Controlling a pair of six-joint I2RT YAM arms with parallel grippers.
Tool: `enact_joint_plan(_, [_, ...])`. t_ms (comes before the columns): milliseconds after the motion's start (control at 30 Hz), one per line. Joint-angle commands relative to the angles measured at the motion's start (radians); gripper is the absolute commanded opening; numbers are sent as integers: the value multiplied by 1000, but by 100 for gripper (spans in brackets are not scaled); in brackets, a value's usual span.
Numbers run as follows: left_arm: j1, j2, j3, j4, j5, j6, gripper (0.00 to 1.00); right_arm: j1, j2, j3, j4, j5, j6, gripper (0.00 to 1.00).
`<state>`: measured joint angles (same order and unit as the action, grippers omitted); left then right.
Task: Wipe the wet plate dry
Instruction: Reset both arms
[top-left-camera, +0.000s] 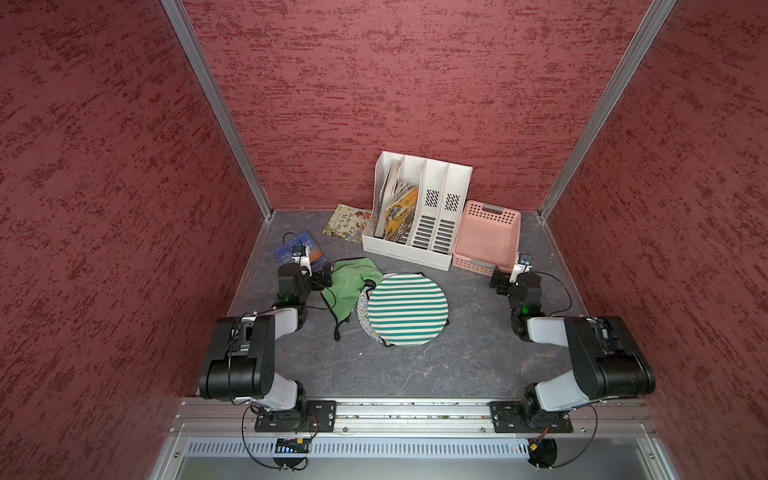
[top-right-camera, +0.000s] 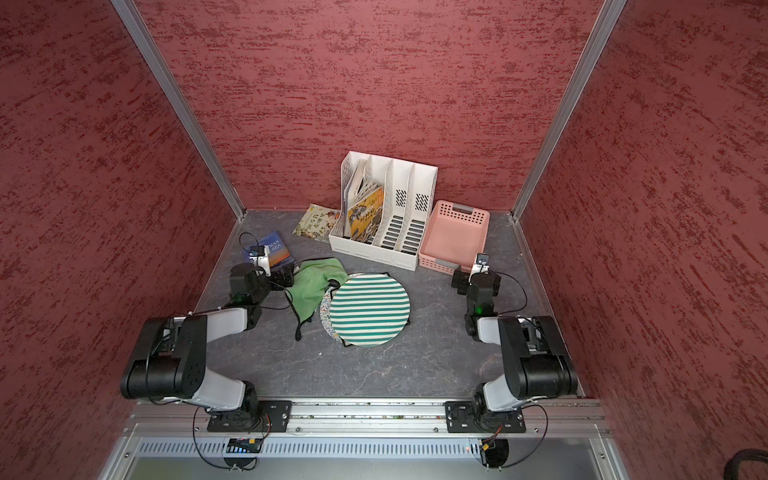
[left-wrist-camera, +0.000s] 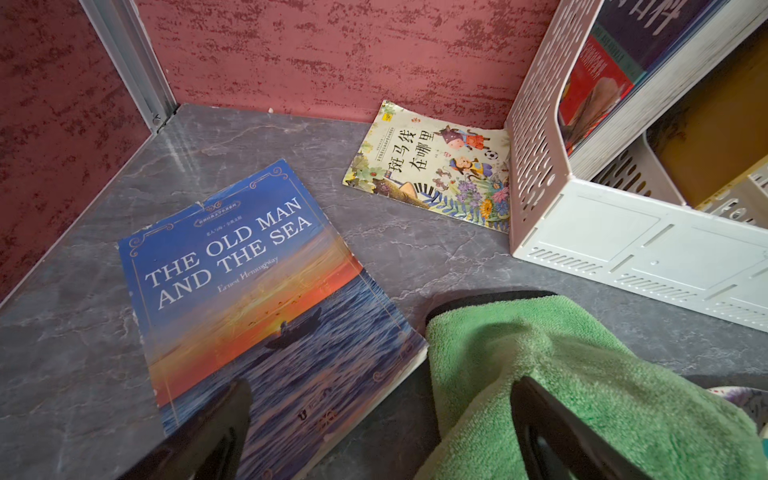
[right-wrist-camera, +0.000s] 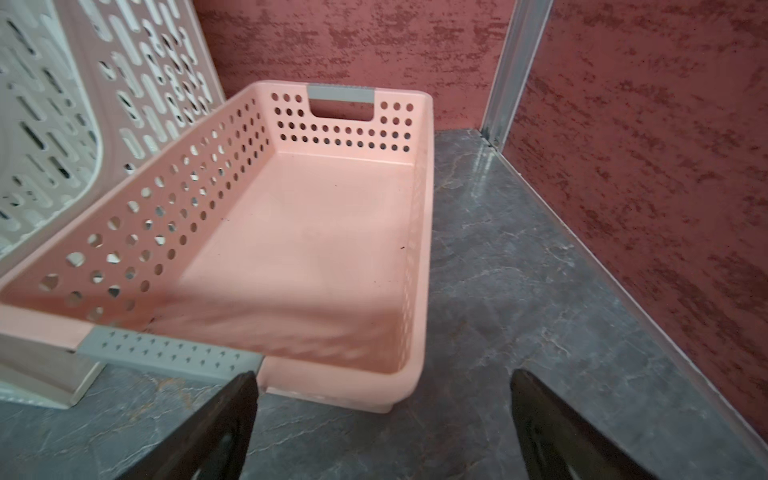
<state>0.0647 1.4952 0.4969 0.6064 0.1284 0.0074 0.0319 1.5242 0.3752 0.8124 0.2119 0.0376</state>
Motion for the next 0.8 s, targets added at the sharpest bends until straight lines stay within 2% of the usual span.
enact_joint_plan(0, [9,-4,-20,77,20,-6,100,0,27,-15,160,-20,-2,99])
enact_joint_plan(33, [7,-5,-34,100,12,-5,100,4,9,-4,114,-16,-4,99])
enact_joint_plan(167, [0,27,-117,296,7,0,100,5,16,-6,120,-23,-10,99])
enact_joint_plan(767, [-21,30,-115,276,-36,10,100,5,13,-5,114,-34,-12,99])
